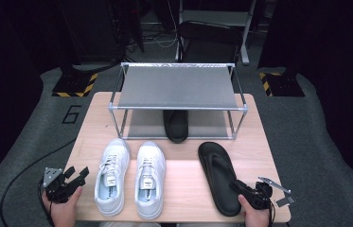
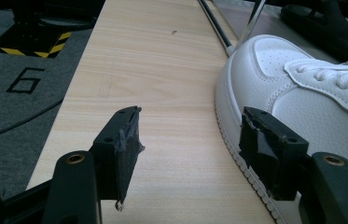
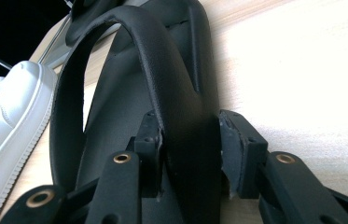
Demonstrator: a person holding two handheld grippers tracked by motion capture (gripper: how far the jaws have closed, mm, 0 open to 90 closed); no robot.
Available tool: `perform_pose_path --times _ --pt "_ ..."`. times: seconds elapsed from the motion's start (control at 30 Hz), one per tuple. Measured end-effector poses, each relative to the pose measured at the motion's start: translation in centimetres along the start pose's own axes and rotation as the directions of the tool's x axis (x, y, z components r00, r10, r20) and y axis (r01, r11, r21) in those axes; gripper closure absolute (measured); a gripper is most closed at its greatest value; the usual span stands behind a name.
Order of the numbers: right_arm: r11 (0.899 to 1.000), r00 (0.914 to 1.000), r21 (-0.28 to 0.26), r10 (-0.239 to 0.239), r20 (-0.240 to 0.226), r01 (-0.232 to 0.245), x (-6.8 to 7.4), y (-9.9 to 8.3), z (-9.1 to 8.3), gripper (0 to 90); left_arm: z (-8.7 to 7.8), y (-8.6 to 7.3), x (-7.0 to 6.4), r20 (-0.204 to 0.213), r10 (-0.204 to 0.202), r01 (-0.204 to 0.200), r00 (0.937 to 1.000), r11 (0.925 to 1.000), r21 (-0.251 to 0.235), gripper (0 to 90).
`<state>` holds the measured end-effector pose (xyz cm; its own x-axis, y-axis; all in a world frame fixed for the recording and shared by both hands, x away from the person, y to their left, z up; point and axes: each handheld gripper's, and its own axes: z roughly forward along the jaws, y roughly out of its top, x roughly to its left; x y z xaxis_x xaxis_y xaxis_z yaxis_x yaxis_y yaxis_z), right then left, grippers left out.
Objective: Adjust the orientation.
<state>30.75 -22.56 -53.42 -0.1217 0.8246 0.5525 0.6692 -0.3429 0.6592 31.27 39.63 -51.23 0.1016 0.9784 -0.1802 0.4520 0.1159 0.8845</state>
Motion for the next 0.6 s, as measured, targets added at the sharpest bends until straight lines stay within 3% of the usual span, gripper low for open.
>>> perform_pose_path --times 0.17,0.3,0.6 --pt "0.999 0.9989 0.002 -0.044 0.015 0.044 0.28 0.13 0.01 61.7 0.04 0.01 0.0 0.0 -0.001 0.001 1.0 1.0 0.0 38.0" --pt "1.0 0.9999 0.026 -0.008 -0.009 0.008 0.14 0.19 0.06 61.7 0.08 -0.02 -0.02 0.001 -0.001 0.001 1.0 1.0 -0.007 38.0" --pt "1.0 0.9995 0.0 0.029 -0.01 -0.029 0.07 0.15 -0.17 62.8 0.04 0.0 -0.02 -0.001 0.001 -0.001 1.0 1.0 -0.001 38.0"
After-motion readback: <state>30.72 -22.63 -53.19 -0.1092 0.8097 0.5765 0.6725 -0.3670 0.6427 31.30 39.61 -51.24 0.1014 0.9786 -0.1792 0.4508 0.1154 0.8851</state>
